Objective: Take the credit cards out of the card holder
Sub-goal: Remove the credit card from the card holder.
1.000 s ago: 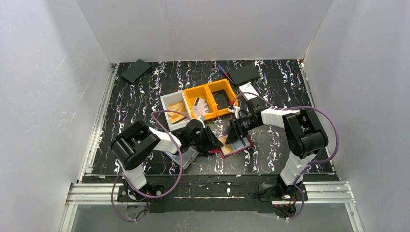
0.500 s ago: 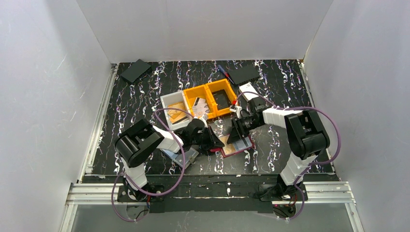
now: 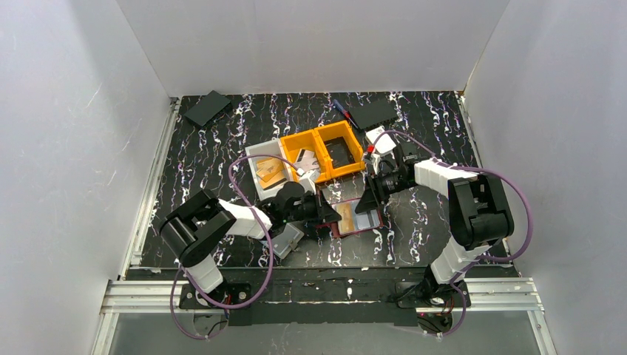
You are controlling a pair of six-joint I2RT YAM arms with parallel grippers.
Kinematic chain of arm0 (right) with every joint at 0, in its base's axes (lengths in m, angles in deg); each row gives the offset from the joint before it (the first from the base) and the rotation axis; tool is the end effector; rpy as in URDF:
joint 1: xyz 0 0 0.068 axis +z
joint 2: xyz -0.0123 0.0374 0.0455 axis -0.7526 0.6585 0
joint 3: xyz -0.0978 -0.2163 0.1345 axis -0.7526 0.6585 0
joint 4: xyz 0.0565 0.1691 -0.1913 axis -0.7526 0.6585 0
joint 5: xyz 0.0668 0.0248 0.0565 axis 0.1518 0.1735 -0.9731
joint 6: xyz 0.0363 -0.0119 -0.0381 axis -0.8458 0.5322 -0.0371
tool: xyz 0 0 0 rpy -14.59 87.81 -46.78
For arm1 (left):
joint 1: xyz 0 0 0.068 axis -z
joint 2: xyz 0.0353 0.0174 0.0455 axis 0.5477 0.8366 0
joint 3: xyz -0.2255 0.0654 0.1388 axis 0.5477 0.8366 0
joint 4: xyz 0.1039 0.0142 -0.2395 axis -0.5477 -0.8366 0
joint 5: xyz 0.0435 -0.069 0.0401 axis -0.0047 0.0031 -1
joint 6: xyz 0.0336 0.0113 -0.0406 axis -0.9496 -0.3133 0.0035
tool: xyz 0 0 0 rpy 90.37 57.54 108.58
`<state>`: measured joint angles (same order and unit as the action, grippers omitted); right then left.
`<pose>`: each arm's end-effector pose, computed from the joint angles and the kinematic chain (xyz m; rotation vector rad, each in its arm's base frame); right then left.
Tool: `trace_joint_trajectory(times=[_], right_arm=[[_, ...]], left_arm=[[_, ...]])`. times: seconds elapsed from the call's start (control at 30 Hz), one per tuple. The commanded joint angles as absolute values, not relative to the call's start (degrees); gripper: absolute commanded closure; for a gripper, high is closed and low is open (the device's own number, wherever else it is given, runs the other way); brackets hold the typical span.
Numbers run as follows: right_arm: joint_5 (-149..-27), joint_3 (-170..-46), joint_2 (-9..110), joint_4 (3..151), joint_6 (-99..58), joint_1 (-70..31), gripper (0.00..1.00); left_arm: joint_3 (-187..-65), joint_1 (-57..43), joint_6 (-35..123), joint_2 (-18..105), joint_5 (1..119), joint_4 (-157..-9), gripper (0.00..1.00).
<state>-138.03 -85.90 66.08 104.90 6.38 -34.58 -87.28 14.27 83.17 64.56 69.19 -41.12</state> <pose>0.2831 0.1027 0.1630 -0.9365 2.2974 1.3276 0.2060 -0.2407 0.1509 0.1750 2.1582 -1.3871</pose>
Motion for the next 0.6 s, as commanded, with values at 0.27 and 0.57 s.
trace_joint_trajectory(times=[0.27,0.57], right_arm=[[-146.2,-87.5,63.5,108.0,10.1,-35.7,0.50],[-148.5,-87.4,62.6,107.6,8.8,-37.0,0.52]], left_arm=[[-82.1,14.5,84.5,64.9,73.2,-19.0,1.00],[-81.7,14.6,84.5,64.2,74.0,-16.3,1.00]])
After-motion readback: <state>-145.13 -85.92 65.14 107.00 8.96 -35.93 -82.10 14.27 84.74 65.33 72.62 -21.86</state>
